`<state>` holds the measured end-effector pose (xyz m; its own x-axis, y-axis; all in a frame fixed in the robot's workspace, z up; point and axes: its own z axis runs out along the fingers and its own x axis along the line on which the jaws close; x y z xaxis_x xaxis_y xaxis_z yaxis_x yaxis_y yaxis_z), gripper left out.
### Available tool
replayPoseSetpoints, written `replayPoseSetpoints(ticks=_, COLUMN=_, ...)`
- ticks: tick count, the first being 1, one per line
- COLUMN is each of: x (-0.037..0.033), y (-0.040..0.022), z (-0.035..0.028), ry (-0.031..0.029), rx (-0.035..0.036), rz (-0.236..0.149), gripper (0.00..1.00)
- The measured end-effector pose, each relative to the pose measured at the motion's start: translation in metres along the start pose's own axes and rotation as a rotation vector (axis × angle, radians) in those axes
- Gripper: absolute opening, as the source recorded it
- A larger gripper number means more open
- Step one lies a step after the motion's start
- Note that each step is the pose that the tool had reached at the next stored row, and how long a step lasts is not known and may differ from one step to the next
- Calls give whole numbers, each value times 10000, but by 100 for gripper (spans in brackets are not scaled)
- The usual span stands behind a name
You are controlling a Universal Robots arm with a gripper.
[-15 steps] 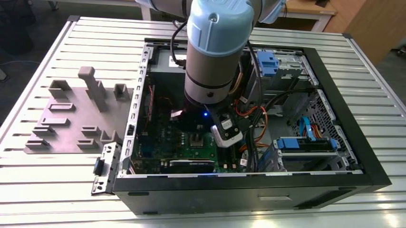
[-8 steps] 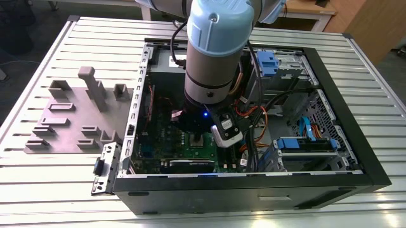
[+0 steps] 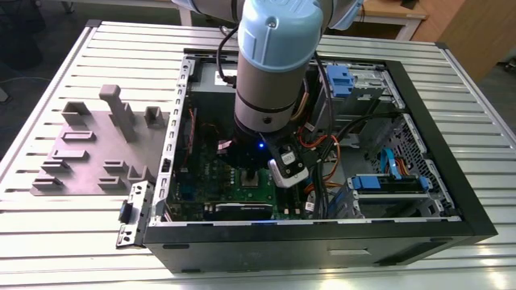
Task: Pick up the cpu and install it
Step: 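Close the cpu cover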
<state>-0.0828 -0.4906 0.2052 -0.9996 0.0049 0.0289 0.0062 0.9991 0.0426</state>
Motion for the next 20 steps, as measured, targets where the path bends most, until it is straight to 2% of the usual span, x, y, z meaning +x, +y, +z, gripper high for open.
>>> replayPoseSetpoints(ticks=4, x=1, y=0, z=-7, ry=-1, rx=-19, rz=0, gripper=11)
replayPoseSetpoints(ticks=20, x=2, y=2, z=-52, ry=0, rx=-16, rz=-1, gripper=11)
